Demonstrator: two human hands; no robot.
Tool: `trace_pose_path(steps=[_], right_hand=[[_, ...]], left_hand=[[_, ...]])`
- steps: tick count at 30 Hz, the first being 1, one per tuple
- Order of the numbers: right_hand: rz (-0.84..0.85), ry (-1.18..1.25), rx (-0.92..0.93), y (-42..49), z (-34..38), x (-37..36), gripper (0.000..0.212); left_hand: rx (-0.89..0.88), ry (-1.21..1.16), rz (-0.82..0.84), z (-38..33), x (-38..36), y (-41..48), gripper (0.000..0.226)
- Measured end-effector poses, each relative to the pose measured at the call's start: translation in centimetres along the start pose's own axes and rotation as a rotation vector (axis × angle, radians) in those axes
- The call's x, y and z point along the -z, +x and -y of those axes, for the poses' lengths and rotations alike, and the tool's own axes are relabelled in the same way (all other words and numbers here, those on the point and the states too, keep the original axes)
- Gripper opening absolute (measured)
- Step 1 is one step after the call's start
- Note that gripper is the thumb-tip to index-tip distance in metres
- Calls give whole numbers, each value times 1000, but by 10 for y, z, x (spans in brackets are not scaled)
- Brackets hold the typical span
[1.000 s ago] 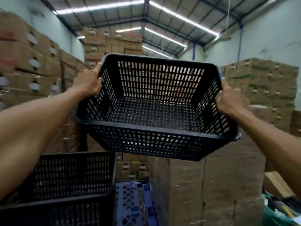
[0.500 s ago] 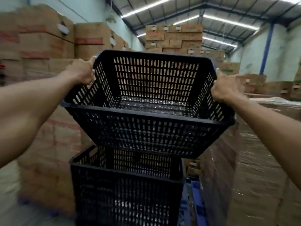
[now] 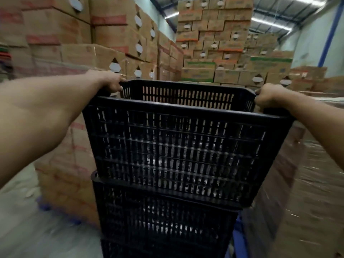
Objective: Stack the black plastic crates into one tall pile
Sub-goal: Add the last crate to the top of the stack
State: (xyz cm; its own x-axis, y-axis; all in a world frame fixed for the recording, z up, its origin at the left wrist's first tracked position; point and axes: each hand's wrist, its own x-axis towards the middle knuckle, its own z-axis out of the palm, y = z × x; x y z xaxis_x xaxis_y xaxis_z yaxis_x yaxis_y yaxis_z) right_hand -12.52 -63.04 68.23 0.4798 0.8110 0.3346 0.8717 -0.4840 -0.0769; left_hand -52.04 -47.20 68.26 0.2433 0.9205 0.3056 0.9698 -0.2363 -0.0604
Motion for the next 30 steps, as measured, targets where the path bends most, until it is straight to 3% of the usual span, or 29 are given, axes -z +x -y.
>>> trace_pose_path(steps=[4,12,30], right_hand=[[24,5,-29,14,1,-9,35],[126,16,-39,26,8,-13,40],[102,30,-83,27,40,-26,43]], left_hand=[[-24,77,73,8,-17,39,53],[-70,10,228,18,-39,78,56],[-79,-30,196,43,-54,105,59]])
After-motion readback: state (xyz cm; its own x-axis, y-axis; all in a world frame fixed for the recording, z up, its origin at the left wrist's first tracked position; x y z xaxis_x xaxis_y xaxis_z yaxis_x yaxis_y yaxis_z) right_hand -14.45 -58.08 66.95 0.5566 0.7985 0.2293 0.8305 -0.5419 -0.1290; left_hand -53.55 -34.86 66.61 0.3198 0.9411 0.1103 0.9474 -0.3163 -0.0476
